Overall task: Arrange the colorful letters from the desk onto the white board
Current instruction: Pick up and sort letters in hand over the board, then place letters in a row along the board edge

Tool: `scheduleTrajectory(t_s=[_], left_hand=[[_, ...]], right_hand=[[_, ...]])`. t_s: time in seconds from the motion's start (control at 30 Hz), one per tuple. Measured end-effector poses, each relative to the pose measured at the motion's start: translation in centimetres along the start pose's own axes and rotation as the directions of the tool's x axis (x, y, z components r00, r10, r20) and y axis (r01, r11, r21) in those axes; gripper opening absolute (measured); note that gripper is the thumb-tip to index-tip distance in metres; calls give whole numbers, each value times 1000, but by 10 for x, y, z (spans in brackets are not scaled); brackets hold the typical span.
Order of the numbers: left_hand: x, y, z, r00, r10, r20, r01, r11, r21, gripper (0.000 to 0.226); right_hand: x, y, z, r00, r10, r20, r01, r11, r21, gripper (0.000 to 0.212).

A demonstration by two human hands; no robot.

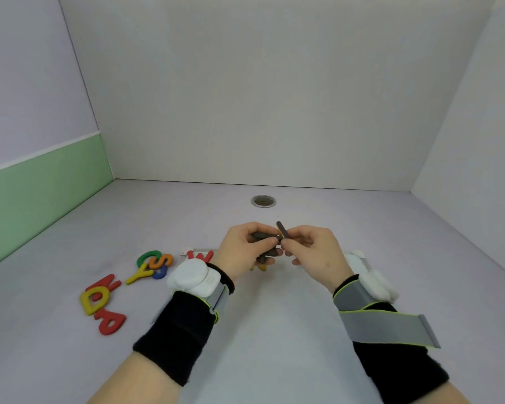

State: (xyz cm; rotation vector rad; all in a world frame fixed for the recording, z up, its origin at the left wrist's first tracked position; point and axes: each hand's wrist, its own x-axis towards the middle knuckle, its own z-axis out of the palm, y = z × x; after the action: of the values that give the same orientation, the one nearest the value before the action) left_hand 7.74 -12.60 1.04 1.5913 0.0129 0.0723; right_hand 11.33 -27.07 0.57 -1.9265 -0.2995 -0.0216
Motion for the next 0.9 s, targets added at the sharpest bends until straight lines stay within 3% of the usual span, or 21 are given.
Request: scheduleTrajectory(t_s=[0.1,0.23,0.43,0.57,0.7,0.9], left_hand=[[1,-5,-2,1000,-4,-6,4,1000,-2,16],[7,-10,-11,995,21,-94,-26,998,-59,16],[8,-12,-24,978,62,-199,-81,993,-91,16],[8,-16,-28,970,56,-235,-77,994,-79,14],[7,-18,-26,974,52,-223,-67,996,-62,13],[6,-20,-26,977,51,-206,-59,998,-33,13]], right_hand=[[-1,6,1,1000,-1,13,1,1000,2,7],[1,8,-6,995,-32,-93,31,999,-11,14],[-5,12,-7,980,-89,-176,12,917,-399,8],[-6,12,-4,994,-64,-87,14,876,-481,10],[-9,12,-2,1000,-20,23,28,902,-430,10],[-10,13,-4,998,-21,56,44,890,-453,35]])
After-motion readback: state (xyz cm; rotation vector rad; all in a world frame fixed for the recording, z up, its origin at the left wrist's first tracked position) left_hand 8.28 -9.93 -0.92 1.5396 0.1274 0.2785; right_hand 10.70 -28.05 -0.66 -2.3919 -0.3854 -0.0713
